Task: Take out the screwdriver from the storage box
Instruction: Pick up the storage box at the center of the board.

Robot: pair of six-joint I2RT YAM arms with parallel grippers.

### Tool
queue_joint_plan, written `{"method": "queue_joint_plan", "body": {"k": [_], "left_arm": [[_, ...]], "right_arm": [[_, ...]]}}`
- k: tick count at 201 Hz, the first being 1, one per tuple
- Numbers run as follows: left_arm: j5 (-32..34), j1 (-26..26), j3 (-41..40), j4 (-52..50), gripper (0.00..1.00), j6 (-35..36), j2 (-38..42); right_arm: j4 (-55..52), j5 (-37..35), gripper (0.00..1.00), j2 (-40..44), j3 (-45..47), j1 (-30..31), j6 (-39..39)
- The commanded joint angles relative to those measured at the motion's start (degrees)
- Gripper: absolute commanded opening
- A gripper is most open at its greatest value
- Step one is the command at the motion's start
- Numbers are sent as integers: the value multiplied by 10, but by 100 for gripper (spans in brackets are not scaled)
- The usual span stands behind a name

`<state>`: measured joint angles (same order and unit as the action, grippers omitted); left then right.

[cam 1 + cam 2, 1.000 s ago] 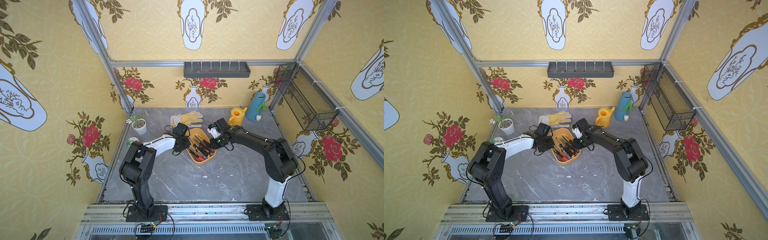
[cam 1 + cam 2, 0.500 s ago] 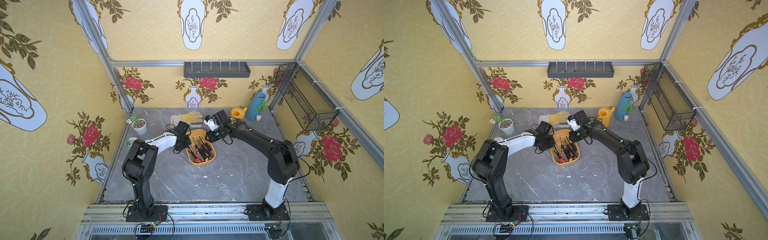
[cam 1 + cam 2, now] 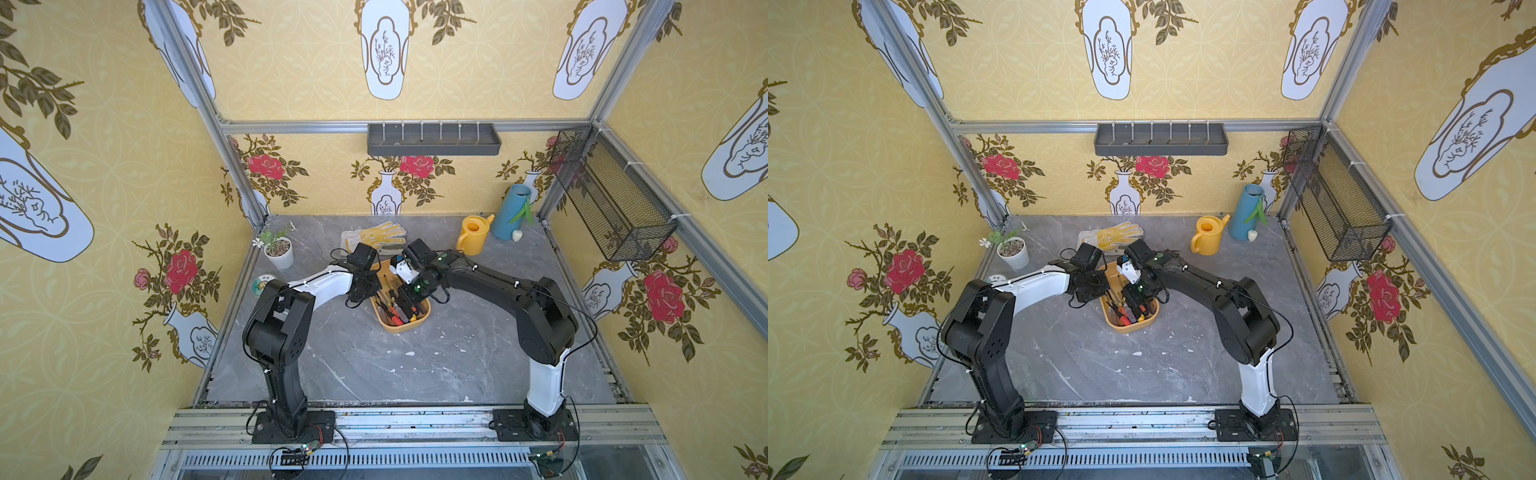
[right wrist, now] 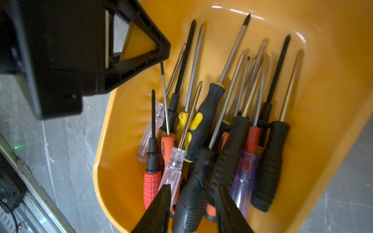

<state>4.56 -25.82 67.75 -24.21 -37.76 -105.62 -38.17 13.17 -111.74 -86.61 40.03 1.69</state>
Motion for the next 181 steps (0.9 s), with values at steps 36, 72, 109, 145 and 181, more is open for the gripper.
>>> {"method": "queue_joint_plan", "body": {"k": [36, 72, 109, 145, 181], "left_arm": [[21, 1, -4, -9, 0, 17, 14], [20, 1, -4, -10, 0, 19, 11], [20, 1, -6, -10, 0, 18, 13], [25, 1, -6, -12, 0, 18, 13], [28, 1, -5, -13, 0, 15, 12]], "right_arm": [[-21, -60, 41, -29, 1, 28, 26], [-46, -79, 41, -47, -11, 34, 21], [-37, -106, 37, -35, 0, 33, 40], [-42, -105, 36, -35, 1, 31, 40], [-50, -95, 51, -44, -2, 37, 32]]}}
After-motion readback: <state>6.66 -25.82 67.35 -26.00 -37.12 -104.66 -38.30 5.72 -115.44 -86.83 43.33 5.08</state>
